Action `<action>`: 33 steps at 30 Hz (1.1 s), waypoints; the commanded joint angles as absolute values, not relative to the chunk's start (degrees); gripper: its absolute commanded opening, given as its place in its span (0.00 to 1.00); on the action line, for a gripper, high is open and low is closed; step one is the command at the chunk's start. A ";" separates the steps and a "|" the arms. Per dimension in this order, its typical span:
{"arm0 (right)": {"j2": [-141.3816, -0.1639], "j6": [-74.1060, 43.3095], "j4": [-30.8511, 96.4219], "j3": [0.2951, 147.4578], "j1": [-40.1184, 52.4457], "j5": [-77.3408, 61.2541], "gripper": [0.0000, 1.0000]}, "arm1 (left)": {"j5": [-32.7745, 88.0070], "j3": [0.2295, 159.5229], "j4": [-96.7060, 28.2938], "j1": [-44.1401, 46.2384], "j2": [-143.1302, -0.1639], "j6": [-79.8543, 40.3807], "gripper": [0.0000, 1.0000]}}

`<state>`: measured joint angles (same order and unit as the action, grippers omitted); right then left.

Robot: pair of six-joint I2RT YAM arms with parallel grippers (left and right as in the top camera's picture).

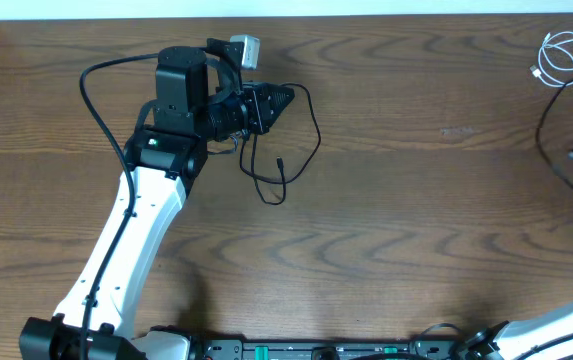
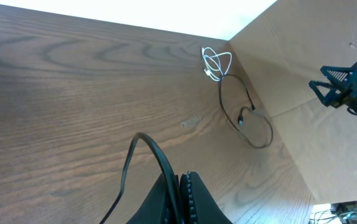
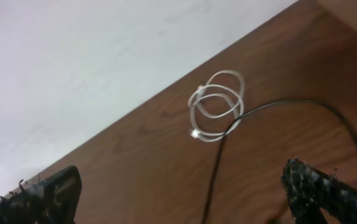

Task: Untangle cables

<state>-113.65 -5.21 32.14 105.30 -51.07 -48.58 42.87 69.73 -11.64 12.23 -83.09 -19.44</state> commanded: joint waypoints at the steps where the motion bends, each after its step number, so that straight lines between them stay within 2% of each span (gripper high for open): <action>1: -110.78 -5.69 34.72 106.10 -49.67 -54.78 0.99 | 42.59 69.49 -11.53 12.36 -83.09 -18.61 0.07; 6: -110.19 -0.25 43.62 106.08 -45.06 -63.48 0.99 | 44.86 69.52 -8.40 12.32 -83.09 -18.74 0.08; 10: -110.19 10.76 52.75 106.08 -37.34 -69.65 0.99 | 46.02 69.52 -2.50 12.29 -83.05 -24.23 0.08; 15: -110.24 21.54 60.20 106.06 -25.54 -69.01 0.99 | 46.65 69.52 -0.56 12.29 -83.05 -39.42 0.08; 18: -110.24 24.40 61.08 106.06 -18.33 -67.90 0.99 | 50.09 69.52 -0.51 12.32 -83.05 -44.07 0.08; 25: -110.26 31.70 61.08 106.06 0.34 -63.29 0.84 | 61.21 69.52 -0.54 12.32 -83.05 -48.84 0.08; 31: -110.26 34.41 60.95 106.06 10.09 -62.92 0.75 | 67.07 69.52 -0.56 12.32 -83.05 -48.82 0.08; 33: -110.26 35.40 60.55 106.06 13.89 -62.89 0.69 | 67.99 69.52 -0.56 12.32 -83.05 -48.82 0.08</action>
<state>-112.09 32.03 60.73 105.47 10.76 -62.87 63.24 69.69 -0.99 12.23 -83.15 -48.16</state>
